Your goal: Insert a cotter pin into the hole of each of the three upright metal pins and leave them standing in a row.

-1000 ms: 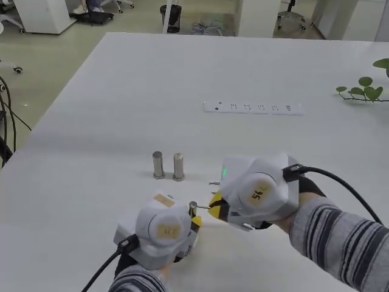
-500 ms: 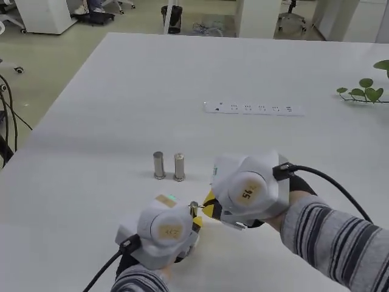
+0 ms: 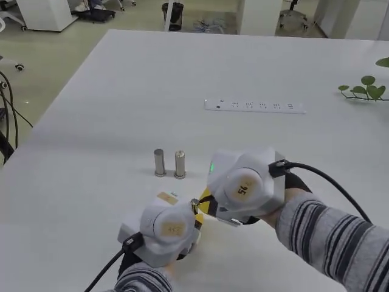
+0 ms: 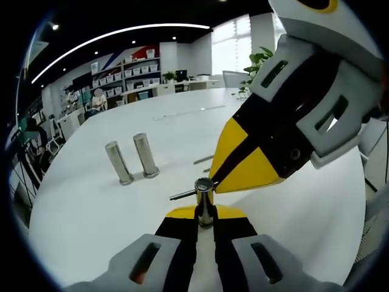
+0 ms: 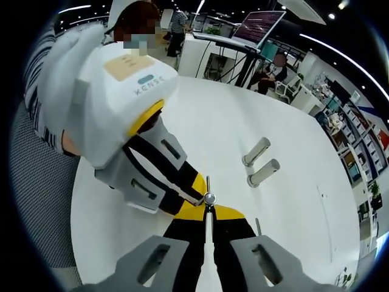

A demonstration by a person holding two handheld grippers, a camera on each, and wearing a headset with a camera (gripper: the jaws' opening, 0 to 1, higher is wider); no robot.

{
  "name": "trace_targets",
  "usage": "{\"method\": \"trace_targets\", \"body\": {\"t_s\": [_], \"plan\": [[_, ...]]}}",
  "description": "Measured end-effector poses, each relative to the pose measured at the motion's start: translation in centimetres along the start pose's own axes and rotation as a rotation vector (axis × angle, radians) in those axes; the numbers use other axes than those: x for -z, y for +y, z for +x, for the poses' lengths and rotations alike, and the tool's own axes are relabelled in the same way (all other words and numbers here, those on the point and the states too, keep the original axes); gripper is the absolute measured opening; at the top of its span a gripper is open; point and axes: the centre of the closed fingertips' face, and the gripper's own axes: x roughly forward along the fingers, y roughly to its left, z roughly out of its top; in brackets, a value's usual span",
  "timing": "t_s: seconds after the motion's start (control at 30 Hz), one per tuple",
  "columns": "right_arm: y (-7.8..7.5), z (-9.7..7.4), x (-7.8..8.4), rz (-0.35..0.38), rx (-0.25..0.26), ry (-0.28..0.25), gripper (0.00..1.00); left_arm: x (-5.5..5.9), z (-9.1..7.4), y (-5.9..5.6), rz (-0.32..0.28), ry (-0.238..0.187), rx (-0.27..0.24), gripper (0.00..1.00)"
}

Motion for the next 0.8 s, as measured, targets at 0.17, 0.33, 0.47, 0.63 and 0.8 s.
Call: {"method": "trace_targets", "body": {"t_s": [0.17,0.33,0.47,0.63,0.8], "plan": [[-0.2,-0.2,-0.1,0.061,0.014,-0.041,0.00,-0.1,0.1,0.0,-0.003,-0.003,0.002,0.05],[-0.9,-0.7,0.3,0.102,0.060,-0.046,0.08,-0.1,0.1,0.0,-0.003,-0.001,0.004,0.05],[-1.3,-1.3,0.4,0.272,0.092,-0.105,0.14,0.0,0.0,0.0,-0.009,0.006,0.004,0.05],[-1.5,-2.1,1.3,0.389,0.113,-0.137,0.25,-0.2,-0.1,0.2,-0.007,0.001,0.022,0.05],[-1.4,-3.0,2.0,0.517,0.110,-0.199,0.32,-1.2,-0.4,1.0,-0.002,-0.023,0.024,0.05]]}}
